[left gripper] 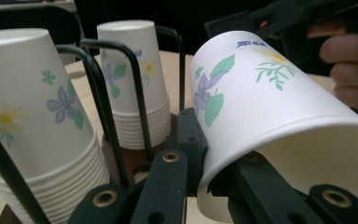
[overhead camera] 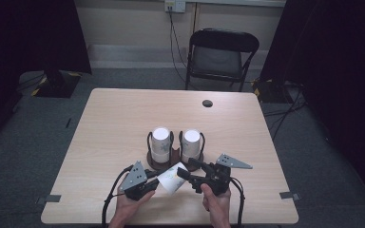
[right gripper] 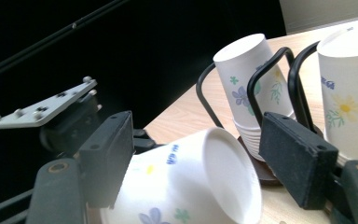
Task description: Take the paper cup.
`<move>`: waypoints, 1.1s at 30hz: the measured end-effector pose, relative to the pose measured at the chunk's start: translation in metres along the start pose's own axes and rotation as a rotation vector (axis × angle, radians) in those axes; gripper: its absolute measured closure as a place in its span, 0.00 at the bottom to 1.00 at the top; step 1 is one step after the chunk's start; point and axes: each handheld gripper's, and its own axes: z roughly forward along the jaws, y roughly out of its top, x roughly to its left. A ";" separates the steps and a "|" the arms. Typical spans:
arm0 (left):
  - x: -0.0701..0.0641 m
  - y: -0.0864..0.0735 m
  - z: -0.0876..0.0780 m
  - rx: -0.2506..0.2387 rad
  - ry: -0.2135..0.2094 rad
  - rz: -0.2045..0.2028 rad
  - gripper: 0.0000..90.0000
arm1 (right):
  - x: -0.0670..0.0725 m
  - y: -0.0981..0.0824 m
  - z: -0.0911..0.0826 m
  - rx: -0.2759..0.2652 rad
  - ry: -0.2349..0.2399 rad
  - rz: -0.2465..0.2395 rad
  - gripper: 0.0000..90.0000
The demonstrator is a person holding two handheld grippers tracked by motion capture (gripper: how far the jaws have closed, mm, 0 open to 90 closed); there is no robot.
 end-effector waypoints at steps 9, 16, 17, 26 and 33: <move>0.009 0.005 0.001 0.064 -0.028 -0.005 0.96 | 0.001 -0.001 -0.006 0.024 -0.045 -0.095 0.27; 0.010 0.010 0.004 0.126 -0.052 0.033 0.97 | 0.000 0.001 -0.015 0.036 -0.082 -0.187 0.26; 0.010 0.010 0.004 0.126 -0.052 0.033 0.97 | 0.000 0.001 -0.015 0.036 -0.082 -0.187 0.26; 0.014 0.020 0.008 0.196 -0.080 0.036 0.97 | 0.007 -0.002 -0.016 0.105 -0.095 -0.312 0.29; 0.019 0.030 0.009 0.226 -0.115 0.042 0.97 | 0.009 0.002 -0.016 0.159 -0.097 -0.367 0.26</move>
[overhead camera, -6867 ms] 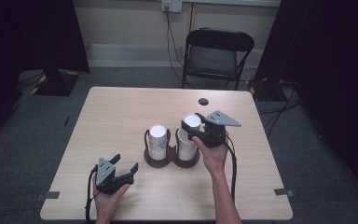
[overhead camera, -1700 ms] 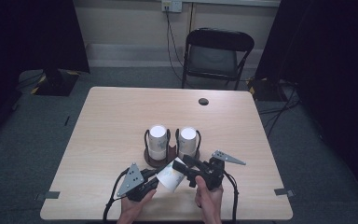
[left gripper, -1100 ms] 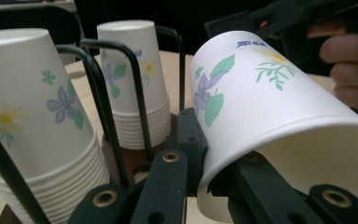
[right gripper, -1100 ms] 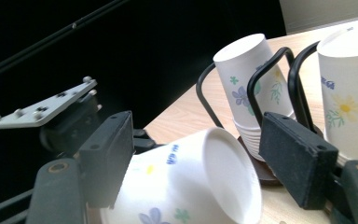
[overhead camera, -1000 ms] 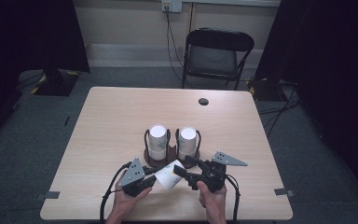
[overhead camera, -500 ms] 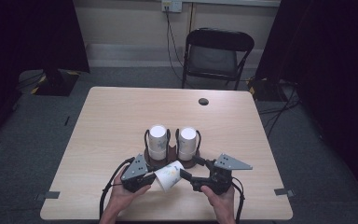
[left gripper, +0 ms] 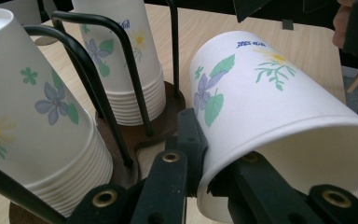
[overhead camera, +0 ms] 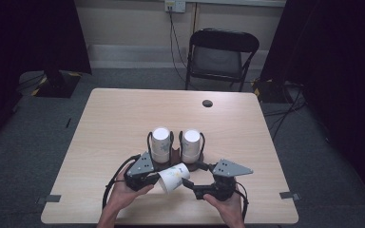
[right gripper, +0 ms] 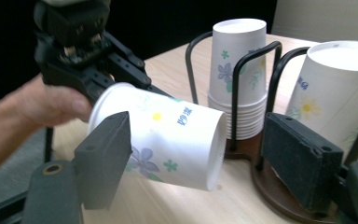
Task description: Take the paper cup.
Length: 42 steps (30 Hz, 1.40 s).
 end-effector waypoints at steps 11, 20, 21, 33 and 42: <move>0.010 0.016 -0.003 0.080 -0.027 0.046 0.97 | 0.017 0.012 0.008 0.074 -0.021 -0.203 0.21; 0.011 0.020 -0.002 0.124 -0.059 0.052 0.97 | 0.036 0.018 0.024 0.158 -0.010 -0.415 0.23; 0.011 0.020 -0.002 0.124 -0.059 0.052 0.97 | 0.036 0.018 0.024 0.158 -0.010 -0.415 0.23; 0.017 0.022 -0.003 0.155 -0.083 0.020 0.98 | 0.059 0.015 0.043 0.255 -0.092 -0.673 0.15; 0.019 0.022 -0.005 0.163 -0.096 0.003 0.98 | 0.067 0.009 0.055 0.266 -0.150 -0.776 0.14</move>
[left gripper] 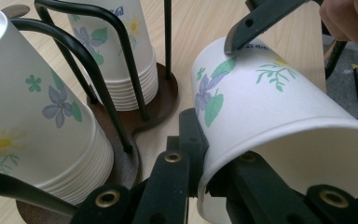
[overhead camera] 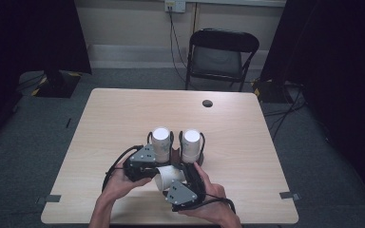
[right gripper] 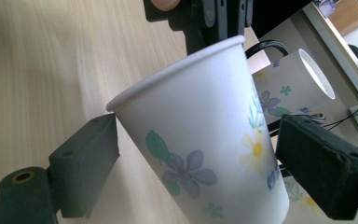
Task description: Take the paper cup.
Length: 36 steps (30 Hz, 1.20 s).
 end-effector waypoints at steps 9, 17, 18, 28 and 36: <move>-0.002 0.002 0.003 -0.026 -0.008 -0.034 0.98 | 0.005 -0.003 0.011 0.038 -0.045 -0.071 0.17; 0.000 0.002 0.003 -0.022 -0.003 -0.044 0.98 | 0.008 0.001 0.017 0.072 -0.092 -0.141 0.21; 0.000 0.002 0.003 -0.022 -0.003 -0.044 0.98 | 0.008 0.001 0.017 0.072 -0.092 -0.141 0.21; 0.002 0.003 0.006 -0.001 -0.011 -0.081 0.97 | 0.012 0.003 0.022 0.079 -0.107 -0.166 0.23; 0.000 0.004 0.008 0.002 -0.011 -0.094 0.96 | 0.013 0.003 0.019 0.061 -0.108 -0.133 0.26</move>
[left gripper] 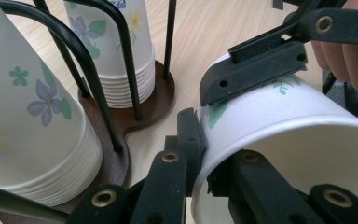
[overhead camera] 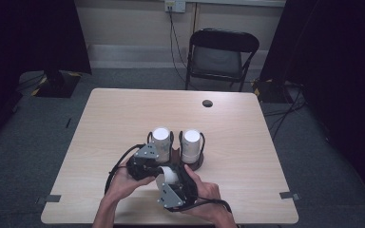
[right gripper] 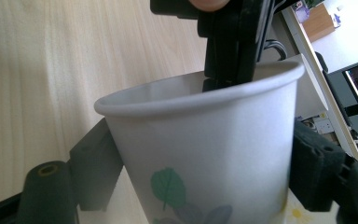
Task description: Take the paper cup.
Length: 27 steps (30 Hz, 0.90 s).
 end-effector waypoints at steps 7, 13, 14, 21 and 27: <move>-0.003 0.001 -0.004 -0.024 0.022 -0.011 0.92 | 0.000 -0.002 -0.003 -0.050 -0.016 0.033 0.29; -0.004 0.001 -0.006 -0.051 0.030 -0.016 0.90 | -0.001 -0.003 -0.005 -0.071 -0.028 0.065 0.30; -0.003 0.001 -0.007 -0.054 0.030 -0.020 0.90 | -0.001 -0.004 -0.006 -0.071 -0.027 0.075 0.31; -0.003 0.000 -0.012 -0.085 0.026 -0.033 0.84 | -0.005 -0.006 -0.008 -0.076 -0.022 0.117 0.31; -0.005 -0.001 -0.016 -0.111 0.057 -0.021 0.84 | -0.010 -0.011 -0.009 -0.107 0.005 0.215 0.32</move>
